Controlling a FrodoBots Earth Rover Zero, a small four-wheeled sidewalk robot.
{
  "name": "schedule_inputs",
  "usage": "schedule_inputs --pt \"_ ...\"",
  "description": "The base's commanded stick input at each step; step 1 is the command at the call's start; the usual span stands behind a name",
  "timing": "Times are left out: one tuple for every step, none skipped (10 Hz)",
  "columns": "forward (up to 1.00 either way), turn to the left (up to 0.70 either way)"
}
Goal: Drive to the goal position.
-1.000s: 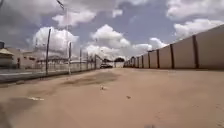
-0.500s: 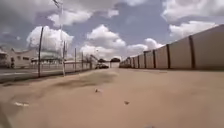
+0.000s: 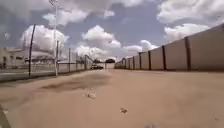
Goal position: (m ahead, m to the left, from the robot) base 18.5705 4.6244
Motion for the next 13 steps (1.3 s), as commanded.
schedule_inputs --pt "0.6 -0.15" --pt "0.6 -0.15" --pt "0.6 -0.15" --pt "0.6 -0.15" --pt "0.6 -0.15" --pt "0.6 -0.15" --pt "0.6 -0.15" --pt "0.6 -0.15" --pt "0.6 -0.15" --pt "0.6 -0.15" --pt "0.6 -0.15" --pt "0.6 -0.15" --pt "0.6 -0.15"
